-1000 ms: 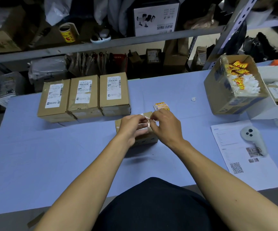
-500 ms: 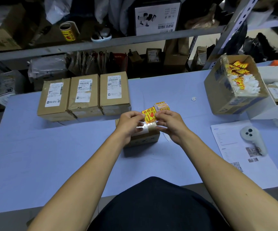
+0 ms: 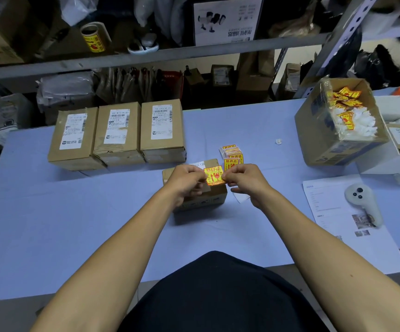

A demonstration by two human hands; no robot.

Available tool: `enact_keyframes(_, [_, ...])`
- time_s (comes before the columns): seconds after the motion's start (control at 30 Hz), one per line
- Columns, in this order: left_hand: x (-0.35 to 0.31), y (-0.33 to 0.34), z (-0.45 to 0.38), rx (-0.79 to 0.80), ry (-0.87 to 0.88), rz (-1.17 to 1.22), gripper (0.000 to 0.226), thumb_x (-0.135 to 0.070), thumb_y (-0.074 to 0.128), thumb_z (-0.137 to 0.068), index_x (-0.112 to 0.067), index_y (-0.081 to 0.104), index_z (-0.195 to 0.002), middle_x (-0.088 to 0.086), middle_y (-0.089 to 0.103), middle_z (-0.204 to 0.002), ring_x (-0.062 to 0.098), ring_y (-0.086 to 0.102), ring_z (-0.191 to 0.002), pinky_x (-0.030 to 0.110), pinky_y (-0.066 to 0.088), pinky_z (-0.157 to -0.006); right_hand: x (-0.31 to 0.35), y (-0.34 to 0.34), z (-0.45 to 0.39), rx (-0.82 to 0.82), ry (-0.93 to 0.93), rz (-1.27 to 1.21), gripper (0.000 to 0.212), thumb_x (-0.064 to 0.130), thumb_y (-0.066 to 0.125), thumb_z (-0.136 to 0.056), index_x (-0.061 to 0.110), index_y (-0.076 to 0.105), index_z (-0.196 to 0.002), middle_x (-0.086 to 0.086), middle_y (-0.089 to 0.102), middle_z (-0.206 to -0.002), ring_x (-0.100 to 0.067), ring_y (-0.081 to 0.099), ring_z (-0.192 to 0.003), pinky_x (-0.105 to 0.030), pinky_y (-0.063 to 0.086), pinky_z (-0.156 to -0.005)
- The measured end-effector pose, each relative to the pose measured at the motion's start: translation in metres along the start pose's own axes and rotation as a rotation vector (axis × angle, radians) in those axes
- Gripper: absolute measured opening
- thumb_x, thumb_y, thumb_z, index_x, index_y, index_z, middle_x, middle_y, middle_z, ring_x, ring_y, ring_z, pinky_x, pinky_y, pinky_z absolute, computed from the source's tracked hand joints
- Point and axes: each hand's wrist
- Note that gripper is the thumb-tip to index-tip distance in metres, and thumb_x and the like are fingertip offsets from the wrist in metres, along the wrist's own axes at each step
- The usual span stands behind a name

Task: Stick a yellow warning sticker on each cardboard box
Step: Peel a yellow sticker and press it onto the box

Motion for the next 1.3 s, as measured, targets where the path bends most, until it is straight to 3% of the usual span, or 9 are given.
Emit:
enact_keyframes(0.17, [0.004, 0.007, -0.005, -0.033, 0.003, -0.116, 0.010, -0.006, 0.064, -0.088, -0.009, 0.065, -0.079, 0.009, 0.060, -0.065, 0.015, 0.051, -0.052, 0.023, 0.046, -0.048, -0.007, -0.001, -0.010, 0.059, 0.086, 0.101, 0.007, 0.012, 0.065, -0.089, 0.011, 0.064, -0.082, -0.007, 0.066, -0.087, -0.018, 0.063, -0.081, -0.031, 0.054, -0.068])
enact_keyframes(0.33, [0.011, 0.014, -0.012, -0.078, 0.032, -0.225, 0.020, -0.003, 0.066, -0.081, -0.012, 0.066, -0.062, 0.009, 0.064, -0.061, 0.020, 0.056, -0.055, 0.031, 0.050, -0.058, -0.011, 0.000, -0.015, 0.069, 0.110, 0.183, 0.005, 0.013, 0.061, -0.090, 0.009, 0.061, -0.088, -0.007, 0.061, -0.094, -0.018, 0.058, -0.085, -0.030, 0.050, -0.067])
enact_keyframes(0.53, [0.013, 0.014, -0.016, -0.117, 0.054, -0.366, 0.022, -0.010, 0.067, -0.078, -0.013, 0.067, -0.057, 0.006, 0.067, -0.059, 0.018, 0.059, -0.056, 0.032, 0.053, -0.062, -0.011, 0.000, -0.019, 0.079, 0.106, 0.273, 0.009, 0.014, 0.062, -0.090, 0.006, 0.059, -0.086, -0.012, 0.054, -0.091, -0.019, 0.053, -0.084, -0.033, 0.048, -0.069])
enact_keyframes(0.8, [0.010, 0.016, -0.015, -0.142, 0.150, -0.612, 0.013, -0.016, 0.067, -0.083, -0.008, 0.075, -0.076, 0.007, 0.073, -0.082, 0.020, 0.065, -0.082, 0.031, 0.051, -0.071, -0.017, 0.001, -0.024, 0.090, 0.121, 0.303, 0.015, 0.016, 0.063, -0.089, 0.002, 0.067, -0.094, -0.012, 0.065, -0.099, -0.021, 0.063, -0.092, -0.036, 0.055, -0.074])
enact_keyframes(0.93, [0.010, 0.019, -0.015, -0.147, 0.166, -0.674, 0.013, -0.015, 0.066, -0.081, -0.008, 0.074, -0.074, 0.009, 0.073, -0.081, 0.023, 0.066, -0.083, 0.036, 0.055, -0.074, -0.019, 0.000, -0.026, 0.067, 0.115, 0.309, 0.019, 0.015, 0.063, -0.087, -0.002, 0.068, -0.093, -0.013, 0.066, -0.095, -0.022, 0.064, -0.088, -0.038, 0.056, -0.074])
enact_keyframes(1.3, [0.016, 0.023, -0.020, -0.180, 0.223, -0.784, 0.012, -0.018, 0.065, -0.078, -0.011, 0.072, -0.071, 0.007, 0.072, -0.079, 0.024, 0.065, -0.081, 0.033, 0.054, -0.070, -0.023, 0.002, -0.026, 0.045, 0.099, 0.353, 0.021, 0.016, 0.062, -0.087, -0.003, 0.068, -0.093, -0.016, 0.068, -0.094, -0.024, 0.067, -0.087, -0.033, 0.058, -0.064])
Point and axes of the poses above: each hand's wrist, its own z-axis away from the middle knuckle, its own y-axis out of the palm, x = y × z
